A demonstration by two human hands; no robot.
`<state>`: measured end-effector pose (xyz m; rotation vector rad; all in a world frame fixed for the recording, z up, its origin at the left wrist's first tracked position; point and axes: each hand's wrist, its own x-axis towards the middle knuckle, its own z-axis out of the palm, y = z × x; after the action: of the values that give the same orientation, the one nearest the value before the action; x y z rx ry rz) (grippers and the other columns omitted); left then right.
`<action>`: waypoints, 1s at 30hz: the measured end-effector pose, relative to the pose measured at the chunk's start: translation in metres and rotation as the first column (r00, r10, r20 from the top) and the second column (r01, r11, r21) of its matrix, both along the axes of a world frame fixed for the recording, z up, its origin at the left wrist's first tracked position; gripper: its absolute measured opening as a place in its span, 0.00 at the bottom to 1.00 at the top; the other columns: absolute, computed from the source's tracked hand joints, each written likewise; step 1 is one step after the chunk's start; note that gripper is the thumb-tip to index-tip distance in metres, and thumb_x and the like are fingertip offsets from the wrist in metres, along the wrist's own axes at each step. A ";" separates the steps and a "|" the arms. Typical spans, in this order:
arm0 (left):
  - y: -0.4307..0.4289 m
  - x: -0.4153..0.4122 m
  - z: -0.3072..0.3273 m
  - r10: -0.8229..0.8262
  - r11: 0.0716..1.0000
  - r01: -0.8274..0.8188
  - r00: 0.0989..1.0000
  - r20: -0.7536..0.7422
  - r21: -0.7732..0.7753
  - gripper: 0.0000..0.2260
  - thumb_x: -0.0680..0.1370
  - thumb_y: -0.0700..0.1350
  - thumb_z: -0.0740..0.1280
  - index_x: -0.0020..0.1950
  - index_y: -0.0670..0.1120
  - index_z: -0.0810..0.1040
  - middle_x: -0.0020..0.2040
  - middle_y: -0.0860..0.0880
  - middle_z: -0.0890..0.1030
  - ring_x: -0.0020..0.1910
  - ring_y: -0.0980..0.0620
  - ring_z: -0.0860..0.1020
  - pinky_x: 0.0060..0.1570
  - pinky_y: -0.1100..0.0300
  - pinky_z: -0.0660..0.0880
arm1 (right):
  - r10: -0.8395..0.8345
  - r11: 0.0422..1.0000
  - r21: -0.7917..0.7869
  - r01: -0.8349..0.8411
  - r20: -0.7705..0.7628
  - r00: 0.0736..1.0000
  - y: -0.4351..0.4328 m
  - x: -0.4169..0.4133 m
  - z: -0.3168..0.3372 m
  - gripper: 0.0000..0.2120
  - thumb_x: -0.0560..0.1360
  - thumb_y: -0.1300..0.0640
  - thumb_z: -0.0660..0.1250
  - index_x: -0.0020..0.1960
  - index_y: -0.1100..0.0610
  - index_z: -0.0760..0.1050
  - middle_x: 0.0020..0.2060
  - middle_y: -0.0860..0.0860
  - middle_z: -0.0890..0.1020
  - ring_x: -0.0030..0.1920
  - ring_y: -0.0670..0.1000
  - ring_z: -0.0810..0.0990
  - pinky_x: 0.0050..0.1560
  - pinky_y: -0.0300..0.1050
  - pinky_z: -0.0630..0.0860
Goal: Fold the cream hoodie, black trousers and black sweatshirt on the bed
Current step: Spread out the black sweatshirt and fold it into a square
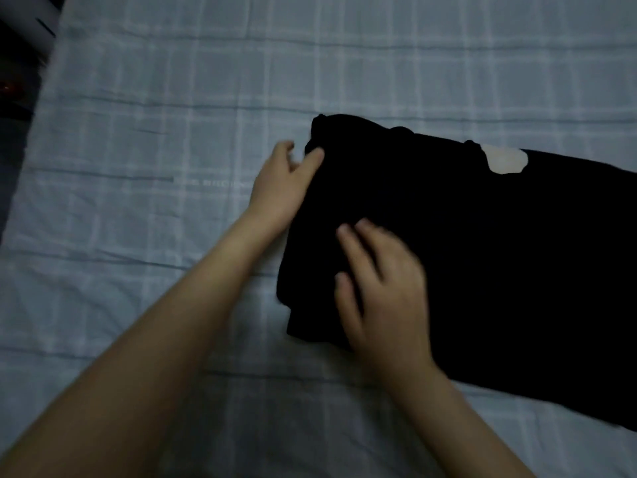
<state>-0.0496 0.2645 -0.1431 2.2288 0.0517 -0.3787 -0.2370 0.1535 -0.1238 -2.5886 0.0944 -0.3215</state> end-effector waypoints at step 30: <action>-0.095 -0.136 0.112 -0.448 0.699 0.415 0.889 0.096 -0.582 0.36 0.70 0.42 0.73 0.76 0.53 0.64 0.73 0.51 0.64 0.73 0.57 0.65 0.65 0.66 0.68 | -0.444 0.896 -0.035 0.442 -0.099 0.891 -0.230 -0.088 0.014 0.28 0.77 0.53 0.60 0.76 0.56 0.65 0.77 0.56 0.63 0.78 0.61 0.56 0.75 0.64 0.54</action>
<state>-0.1852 0.1698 -0.0313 1.5804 -0.5157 -0.6170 -0.3246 -0.0767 -0.1095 -2.5714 0.7326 -0.3471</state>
